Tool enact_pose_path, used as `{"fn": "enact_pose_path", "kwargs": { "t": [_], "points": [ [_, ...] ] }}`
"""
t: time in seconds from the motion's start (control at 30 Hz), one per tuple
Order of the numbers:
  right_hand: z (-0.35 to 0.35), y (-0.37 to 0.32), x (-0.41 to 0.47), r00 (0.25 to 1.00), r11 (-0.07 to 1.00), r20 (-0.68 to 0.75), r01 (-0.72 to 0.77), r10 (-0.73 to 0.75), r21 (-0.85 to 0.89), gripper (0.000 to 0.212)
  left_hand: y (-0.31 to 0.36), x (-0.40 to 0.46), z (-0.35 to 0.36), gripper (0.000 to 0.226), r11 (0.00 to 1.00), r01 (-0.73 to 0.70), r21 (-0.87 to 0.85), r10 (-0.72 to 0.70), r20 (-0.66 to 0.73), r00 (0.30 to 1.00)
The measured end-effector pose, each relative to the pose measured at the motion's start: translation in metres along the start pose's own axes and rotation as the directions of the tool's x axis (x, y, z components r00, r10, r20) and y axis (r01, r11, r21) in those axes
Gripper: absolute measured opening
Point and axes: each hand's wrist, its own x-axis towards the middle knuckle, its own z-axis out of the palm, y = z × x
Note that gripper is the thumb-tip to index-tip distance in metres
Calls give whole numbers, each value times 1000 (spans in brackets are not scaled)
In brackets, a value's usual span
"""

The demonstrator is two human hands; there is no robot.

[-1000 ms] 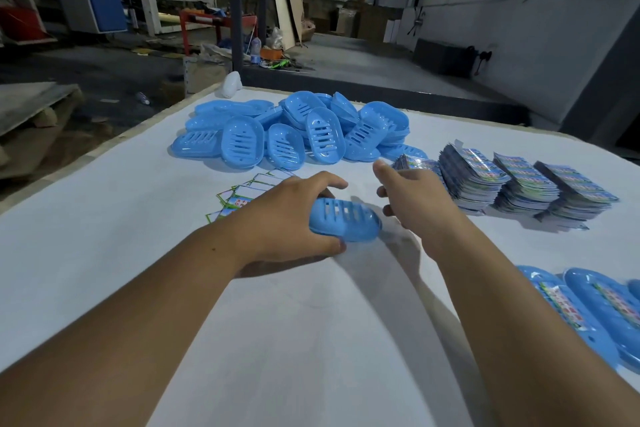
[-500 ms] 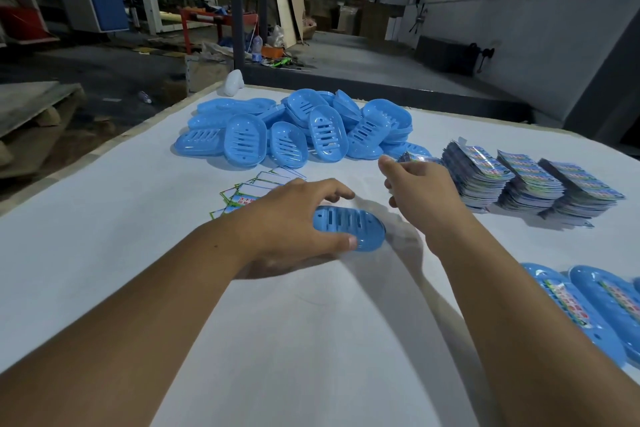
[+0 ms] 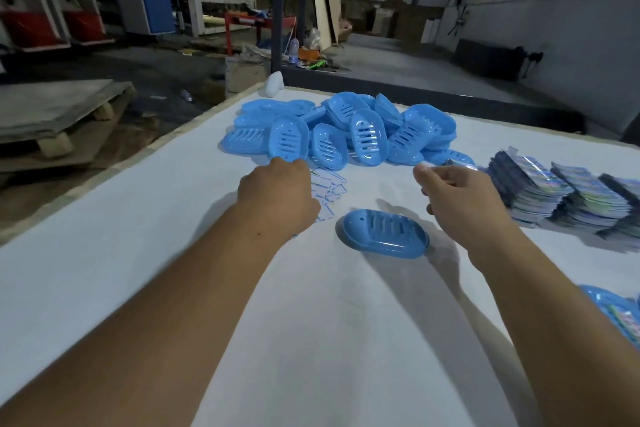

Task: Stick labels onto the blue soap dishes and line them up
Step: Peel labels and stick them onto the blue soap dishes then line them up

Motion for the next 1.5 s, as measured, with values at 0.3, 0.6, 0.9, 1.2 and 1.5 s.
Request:
{"fn": "enact_pose_path", "kwargs": {
  "t": [0.3, 0.6, 0.9, 1.2, 1.5],
  "points": [
    [3, -1, -6, 998, 999, 49, 22, -24, 44, 19, 1, 3, -3, 58, 992, 23, -126, -32, -66, 997],
    [4, -5, -9, 996, 994, 57, 63, -69, 90, 14, 4, 9, -3, 23, 917, -56, -396, -51, -255, 965],
    [12, -11, -21, 976, 977, 136, 152, -172, 147, 22, 22, 5, -6, 34, 531, -129, -838, -33, -173, 984],
    [9, -9, -15, 987, 980, 92, 117, -133, 163, 31, 27, 3, -4, 27, 406, -96, -909, -1, -105, 994],
    [6, -5, -12, 988, 987, 111, 92, -107, 132, 32, 30, 1, -3, 27, 429, -96, -898, 1, -106, 994]
  ]
}}
